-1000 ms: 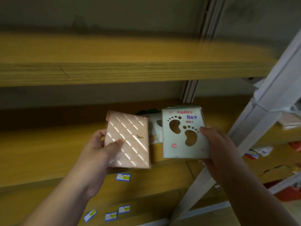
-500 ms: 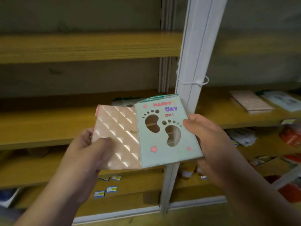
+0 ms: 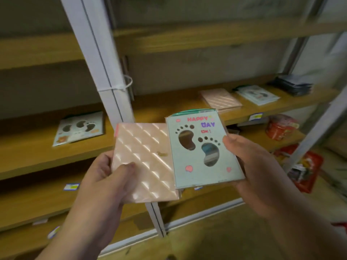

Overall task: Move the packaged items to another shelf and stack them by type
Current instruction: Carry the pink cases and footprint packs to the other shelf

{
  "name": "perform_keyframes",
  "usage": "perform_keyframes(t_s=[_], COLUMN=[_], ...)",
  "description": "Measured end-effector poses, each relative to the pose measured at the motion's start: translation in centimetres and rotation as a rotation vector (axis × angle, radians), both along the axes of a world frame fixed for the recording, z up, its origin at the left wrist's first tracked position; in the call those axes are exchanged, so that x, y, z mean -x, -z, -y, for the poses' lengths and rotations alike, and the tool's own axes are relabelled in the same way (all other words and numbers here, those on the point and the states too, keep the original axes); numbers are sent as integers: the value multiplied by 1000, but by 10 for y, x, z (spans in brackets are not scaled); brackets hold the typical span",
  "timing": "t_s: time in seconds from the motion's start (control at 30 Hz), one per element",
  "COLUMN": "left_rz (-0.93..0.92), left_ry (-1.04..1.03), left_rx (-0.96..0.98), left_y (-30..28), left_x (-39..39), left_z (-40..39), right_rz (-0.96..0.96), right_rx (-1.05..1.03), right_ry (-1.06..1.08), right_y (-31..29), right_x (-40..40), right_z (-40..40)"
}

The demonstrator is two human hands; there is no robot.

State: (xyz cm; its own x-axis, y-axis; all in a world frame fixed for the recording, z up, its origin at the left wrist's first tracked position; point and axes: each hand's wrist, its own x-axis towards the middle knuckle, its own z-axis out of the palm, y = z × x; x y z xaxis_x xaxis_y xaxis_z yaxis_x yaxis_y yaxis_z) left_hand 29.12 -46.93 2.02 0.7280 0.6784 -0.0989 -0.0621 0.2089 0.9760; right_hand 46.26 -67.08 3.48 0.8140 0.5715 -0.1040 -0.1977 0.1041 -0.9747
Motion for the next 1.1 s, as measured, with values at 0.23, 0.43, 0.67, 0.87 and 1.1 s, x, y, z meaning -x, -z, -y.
perform_keyframes(t_s=[0.23, 0.43, 0.67, 0.87, 1.1], left_rz=[-47, -51, -60, -86, -231], left_ry=[122, 192, 146, 95, 45], left_rx=[105, 156, 91, -163, -510], left_y=[5, 15, 15, 13, 24], left_x=[-100, -199, -320, -393, -439], left_z=[36, 48, 45, 34, 19], right_rz=[-151, -149, -150, -221, -145], right_rx=[-96, -114, -53, -102, -100], right_ry=[165, 222, 336, 338, 236], right_y=[17, 7, 6, 16, 26], right_x=[-66, -139, -227, -282, -328], right_z=[51, 76, 80, 76, 70])
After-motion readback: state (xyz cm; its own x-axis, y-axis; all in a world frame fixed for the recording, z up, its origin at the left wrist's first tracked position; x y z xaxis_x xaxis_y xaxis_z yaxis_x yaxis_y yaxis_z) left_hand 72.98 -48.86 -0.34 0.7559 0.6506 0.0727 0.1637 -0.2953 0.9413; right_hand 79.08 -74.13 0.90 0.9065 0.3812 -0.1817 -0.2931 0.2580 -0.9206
